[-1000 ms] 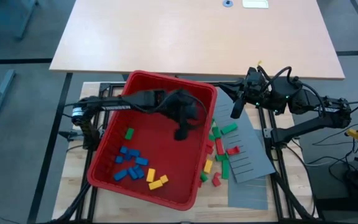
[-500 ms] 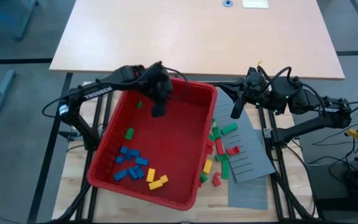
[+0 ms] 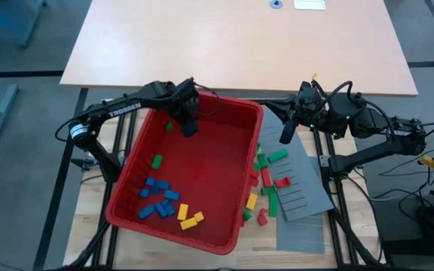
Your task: Sort blocks
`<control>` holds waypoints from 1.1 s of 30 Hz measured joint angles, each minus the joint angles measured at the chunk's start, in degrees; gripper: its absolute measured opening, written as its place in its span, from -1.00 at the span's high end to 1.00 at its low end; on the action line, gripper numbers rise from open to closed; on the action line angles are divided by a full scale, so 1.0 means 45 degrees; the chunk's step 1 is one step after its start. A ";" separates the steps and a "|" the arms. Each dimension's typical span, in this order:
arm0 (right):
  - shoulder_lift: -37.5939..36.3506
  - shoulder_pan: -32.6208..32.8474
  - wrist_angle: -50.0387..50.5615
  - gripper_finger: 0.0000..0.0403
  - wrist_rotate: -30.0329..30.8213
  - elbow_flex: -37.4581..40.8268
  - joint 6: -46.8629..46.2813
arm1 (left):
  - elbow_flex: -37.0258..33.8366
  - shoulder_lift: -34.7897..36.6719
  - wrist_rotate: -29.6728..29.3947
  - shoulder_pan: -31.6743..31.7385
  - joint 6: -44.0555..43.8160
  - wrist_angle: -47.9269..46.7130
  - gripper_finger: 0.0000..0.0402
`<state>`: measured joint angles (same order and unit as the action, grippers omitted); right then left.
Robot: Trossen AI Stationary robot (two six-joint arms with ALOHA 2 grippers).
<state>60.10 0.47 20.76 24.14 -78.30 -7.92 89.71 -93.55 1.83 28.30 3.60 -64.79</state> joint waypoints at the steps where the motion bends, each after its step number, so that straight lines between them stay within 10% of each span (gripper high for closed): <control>1: 0.0000 -0.0001 -0.0002 1.00 -0.0003 0.0000 0.0000 | -0.0358 0.0015 -0.0148 0.0087 -0.0560 0.0158 0.69; 18: 0.0000 -0.0009 0.0010 1.00 0.0418 0.0000 0.0345 | -0.4574 0.1276 -0.4386 0.0333 -0.4800 0.1402 0.88; 33: 0.0000 -0.0005 0.0003 1.00 0.0441 0.0000 0.0340 | -0.5411 0.1271 -0.5504 0.0177 0.4425 0.1460 0.99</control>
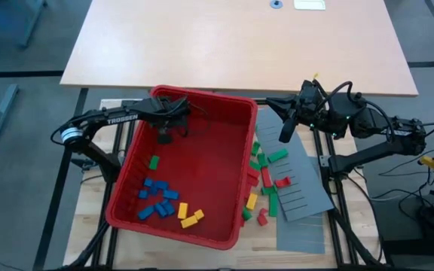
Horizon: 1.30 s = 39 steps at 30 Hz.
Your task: Sort blocks
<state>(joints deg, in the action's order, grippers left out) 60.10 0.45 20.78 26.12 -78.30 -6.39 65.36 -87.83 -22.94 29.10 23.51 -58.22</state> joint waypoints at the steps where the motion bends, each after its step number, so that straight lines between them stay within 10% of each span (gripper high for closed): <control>1: 0.0000 0.0000 -0.0005 1.00 0.0001 0.0000 0.0000 | 0.0000 0.0000 -0.0437 -0.0004 0.0455 -0.0048 1.00; 17: 0.0000 0.0000 -0.0010 1.00 0.0239 -0.0001 0.0000 | 0.0019 -0.0660 -0.1428 0.0093 0.4840 -0.0679 1.00; 39: 0.0000 0.0000 -0.0005 1.00 0.0220 0.0000 -0.0097 | 0.0019 -0.2790 -0.1108 0.0398 0.4383 -0.0834 1.00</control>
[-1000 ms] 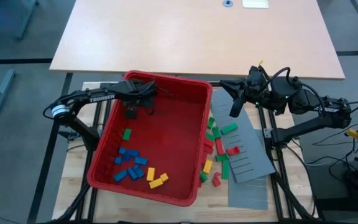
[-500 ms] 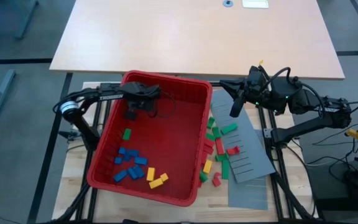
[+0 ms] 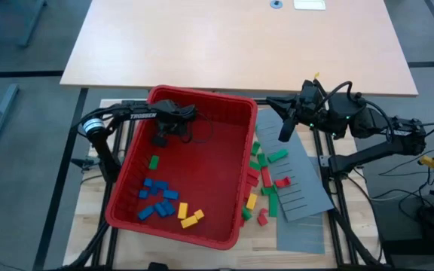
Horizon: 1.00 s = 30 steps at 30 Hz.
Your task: Sort blocks
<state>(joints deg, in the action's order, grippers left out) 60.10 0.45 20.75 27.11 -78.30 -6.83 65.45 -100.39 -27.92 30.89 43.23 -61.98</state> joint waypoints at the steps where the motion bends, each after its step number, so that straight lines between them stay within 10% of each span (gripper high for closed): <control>1: 0.0000 0.0000 -0.0002 1.00 0.0000 0.0000 0.0000 | 0.0000 -0.0086 -0.0005 0.0033 -0.0048 -0.0004 1.00; 30: 0.0000 0.0000 0.0010 1.00 0.0015 0.0000 0.0231 | 0.1415 -0.0041 0.3691 -0.0960 -0.0498 0.1388 1.00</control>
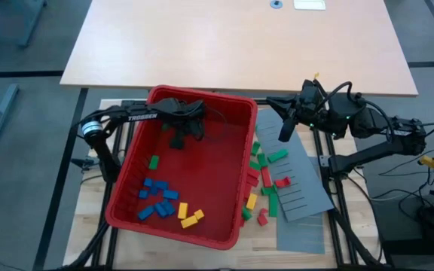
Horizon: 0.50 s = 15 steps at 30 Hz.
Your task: Sort blocks
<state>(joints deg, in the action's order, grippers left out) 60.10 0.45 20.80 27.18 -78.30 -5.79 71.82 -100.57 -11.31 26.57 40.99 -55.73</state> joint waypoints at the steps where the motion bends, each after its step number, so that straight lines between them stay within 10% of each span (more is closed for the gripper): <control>1: 0.0000 0.0000 0.0000 1.00 0.0005 -0.0003 0.0012 | 0.0179 0.0059 -0.0009 -0.0067 0.0000 0.0001 1.00; 15: 0.0000 0.0000 0.0144 1.00 0.0000 -0.0004 -0.0003 | 0.0331 0.0097 -0.2287 0.0499 0.0390 -0.1117 1.00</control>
<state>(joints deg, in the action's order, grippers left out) 60.10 0.45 21.45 27.18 -78.32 -5.81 73.31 -100.14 -21.60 28.81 42.75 -60.76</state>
